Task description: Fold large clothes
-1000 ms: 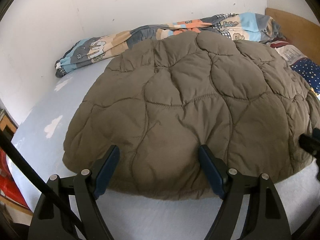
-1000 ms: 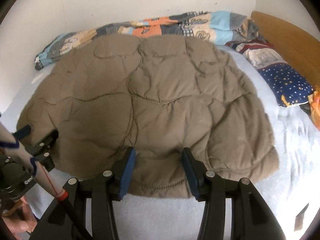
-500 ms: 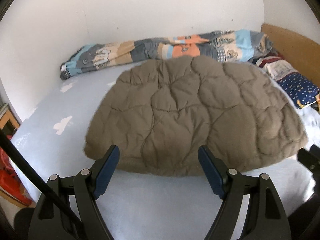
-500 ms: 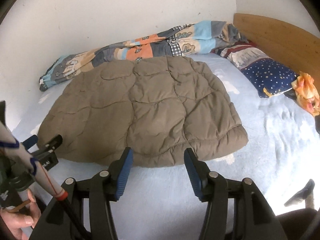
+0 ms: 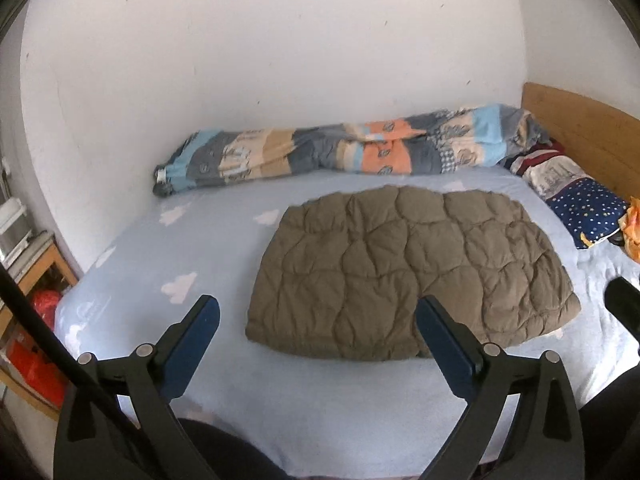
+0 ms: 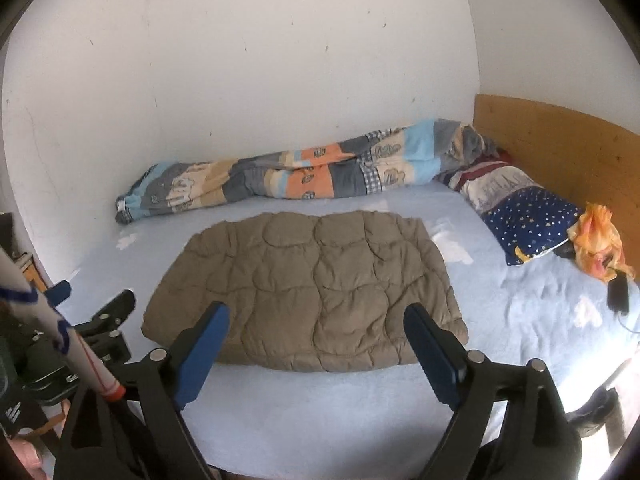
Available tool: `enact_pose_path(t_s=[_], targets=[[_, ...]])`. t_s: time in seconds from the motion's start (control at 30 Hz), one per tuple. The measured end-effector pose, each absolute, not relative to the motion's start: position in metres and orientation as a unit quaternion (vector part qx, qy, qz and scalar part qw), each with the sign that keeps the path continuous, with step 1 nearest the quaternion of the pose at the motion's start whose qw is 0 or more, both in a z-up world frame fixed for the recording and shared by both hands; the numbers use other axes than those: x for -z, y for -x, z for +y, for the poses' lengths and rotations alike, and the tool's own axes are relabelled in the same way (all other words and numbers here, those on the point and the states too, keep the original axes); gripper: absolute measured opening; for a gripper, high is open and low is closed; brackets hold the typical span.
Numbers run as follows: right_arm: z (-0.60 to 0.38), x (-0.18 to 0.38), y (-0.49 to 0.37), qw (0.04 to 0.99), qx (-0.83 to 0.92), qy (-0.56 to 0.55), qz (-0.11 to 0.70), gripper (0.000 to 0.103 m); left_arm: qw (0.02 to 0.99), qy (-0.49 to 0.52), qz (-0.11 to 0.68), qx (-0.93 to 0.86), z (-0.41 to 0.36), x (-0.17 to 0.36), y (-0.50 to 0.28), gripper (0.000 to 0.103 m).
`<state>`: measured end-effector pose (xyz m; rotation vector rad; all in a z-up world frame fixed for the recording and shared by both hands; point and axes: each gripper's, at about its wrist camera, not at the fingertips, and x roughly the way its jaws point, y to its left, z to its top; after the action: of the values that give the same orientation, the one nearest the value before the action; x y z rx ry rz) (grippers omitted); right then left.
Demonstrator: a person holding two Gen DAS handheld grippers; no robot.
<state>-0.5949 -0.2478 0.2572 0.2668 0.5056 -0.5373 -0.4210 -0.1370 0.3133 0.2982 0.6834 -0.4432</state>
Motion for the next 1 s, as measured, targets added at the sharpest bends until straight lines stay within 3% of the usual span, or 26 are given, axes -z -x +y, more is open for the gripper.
enact_pose_path(t_s=[1.0], targets=[[-0.234, -0.227, 0.567, 0.915, 0.256, -0.119, 0.289, 0.093, 0.893, -0.180, 0.365, 0.192, -0.141, -0.285, 0.408, 0.098]])
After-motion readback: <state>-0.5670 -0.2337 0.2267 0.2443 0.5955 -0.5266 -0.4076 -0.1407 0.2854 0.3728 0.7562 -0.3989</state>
